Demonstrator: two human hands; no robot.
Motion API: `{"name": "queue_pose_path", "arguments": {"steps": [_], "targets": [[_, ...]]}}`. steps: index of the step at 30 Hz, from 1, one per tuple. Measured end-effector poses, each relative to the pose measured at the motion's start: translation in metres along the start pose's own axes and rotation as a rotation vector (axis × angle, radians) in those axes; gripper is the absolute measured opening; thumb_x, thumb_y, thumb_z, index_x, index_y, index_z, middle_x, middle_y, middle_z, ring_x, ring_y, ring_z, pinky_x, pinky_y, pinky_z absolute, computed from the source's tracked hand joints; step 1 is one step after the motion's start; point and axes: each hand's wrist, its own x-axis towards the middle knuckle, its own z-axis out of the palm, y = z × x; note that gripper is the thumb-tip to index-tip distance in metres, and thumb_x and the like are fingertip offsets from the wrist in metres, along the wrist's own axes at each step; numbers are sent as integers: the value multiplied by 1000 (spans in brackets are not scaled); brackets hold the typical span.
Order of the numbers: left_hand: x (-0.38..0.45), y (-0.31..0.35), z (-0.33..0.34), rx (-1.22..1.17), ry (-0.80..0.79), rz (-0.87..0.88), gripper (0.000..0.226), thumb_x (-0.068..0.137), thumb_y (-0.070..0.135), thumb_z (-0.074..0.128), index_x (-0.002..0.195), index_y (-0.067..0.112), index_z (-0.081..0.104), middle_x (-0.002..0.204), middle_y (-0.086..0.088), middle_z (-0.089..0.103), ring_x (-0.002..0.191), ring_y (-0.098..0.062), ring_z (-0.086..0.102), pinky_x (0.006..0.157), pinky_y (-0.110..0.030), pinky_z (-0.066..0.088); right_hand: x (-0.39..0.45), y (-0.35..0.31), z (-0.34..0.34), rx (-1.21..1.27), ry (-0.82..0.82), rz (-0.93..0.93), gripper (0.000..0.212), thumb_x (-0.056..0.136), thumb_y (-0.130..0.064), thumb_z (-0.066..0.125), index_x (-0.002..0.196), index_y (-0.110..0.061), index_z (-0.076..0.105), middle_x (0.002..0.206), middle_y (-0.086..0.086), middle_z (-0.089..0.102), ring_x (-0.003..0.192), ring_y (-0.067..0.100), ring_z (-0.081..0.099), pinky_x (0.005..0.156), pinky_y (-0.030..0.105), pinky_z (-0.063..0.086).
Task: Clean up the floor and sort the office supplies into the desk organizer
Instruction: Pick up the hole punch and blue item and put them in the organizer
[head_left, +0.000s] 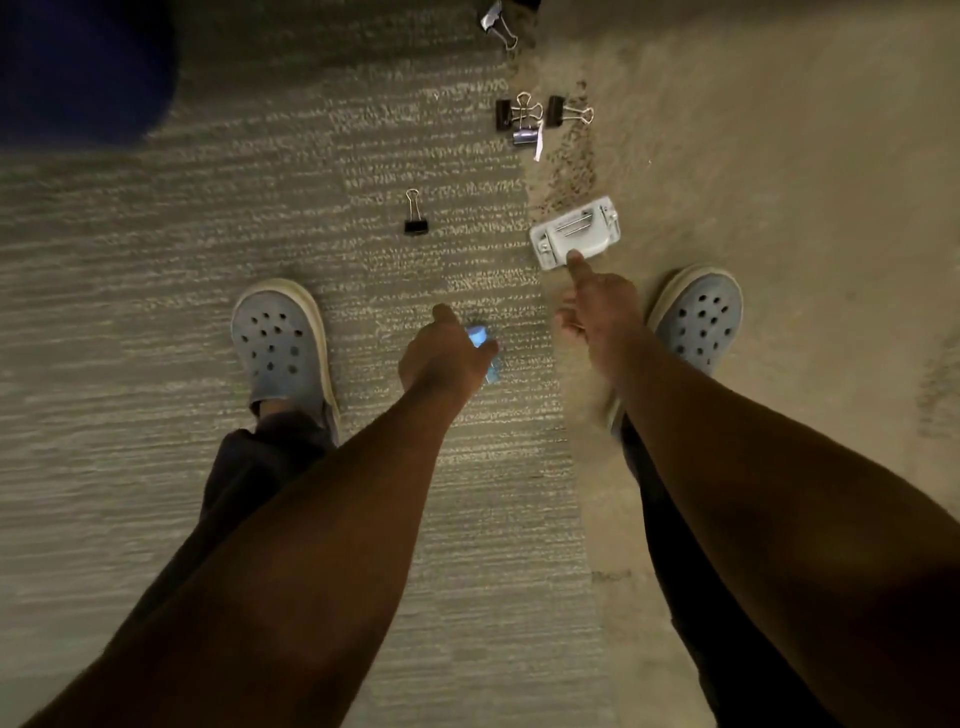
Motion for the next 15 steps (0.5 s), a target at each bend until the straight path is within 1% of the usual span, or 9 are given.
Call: {"name": "queue_pose_path", "arguments": {"steps": [1, 3, 5, 7, 10, 11, 13, 15], "targets": [[4, 1, 8, -7, -11, -24, 57, 85, 49, 65, 122, 13, 43, 115, -11, 64, 104, -32, 63, 68, -33, 42, 5, -6, 1, 76, 5, 46, 46, 85, -57, 62, 88, -12, 67, 82, 9, 73, 69, 22, 69, 69, 36, 58], [9, 2, 23, -31, -22, -44, 59, 84, 49, 67, 122, 12, 42, 117, -12, 63, 106, -34, 62, 74, -37, 46, 17, -12, 3, 181, -2, 103, 45, 85, -53, 64, 96, -9, 66, 83, 8, 71, 70, 19, 64, 72, 35, 57], [13, 2, 33, -67, -8, -43, 57, 85, 44, 68, 122, 11, 42, 117, -14, 64, 107, -35, 61, 78, -38, 48, 27, -15, 5, 218, 2, 118, 39, 86, -49, 66, 93, -11, 65, 81, 6, 67, 71, 17, 60, 75, 35, 57], [14, 4, 39, -113, 25, -33, 50, 87, 36, 67, 122, 9, 43, 115, -15, 65, 105, -35, 62, 75, -36, 47, 30, -18, 8, 244, 8, 125, 29, 88, -44, 66, 86, -15, 63, 80, 4, 66, 70, 15, 59, 76, 35, 57], [14, 6, 41, -163, 62, -6, 42, 88, 25, 65, 121, 9, 43, 112, -15, 67, 100, -34, 64, 68, -31, 41, 33, -21, 9, 287, 22, 127, 20, 88, -37, 67, 83, -19, 62, 83, 3, 67, 66, 12, 59, 65, 29, 56], [15, 6, 40, -168, 64, -8, 41, 88, 23, 65, 120, 10, 44, 111, -14, 67, 98, -33, 65, 67, -31, 41, 34, -22, 9, 290, 25, 134, 19, 88, -36, 68, 83, -19, 62, 84, 3, 68, 66, 12, 60, 64, 28, 55], [16, 7, 37, -167, 65, -19, 42, 85, 24, 66, 119, 11, 44, 109, -12, 67, 95, -32, 65, 66, -32, 43, 35, -24, 7, 280, 22, 145, 18, 86, -34, 71, 81, -19, 61, 86, 3, 68, 70, 13, 61, 70, 30, 55], [17, 7, 30, -180, 67, -11, 43, 83, 26, 67, 116, 13, 43, 105, -11, 68, 89, -31, 65, 67, -34, 49, 33, -24, 5, 260, 24, 142, 17, 85, -31, 72, 84, -18, 62, 88, 3, 68, 73, 14, 61, 75, 32, 53]]}}
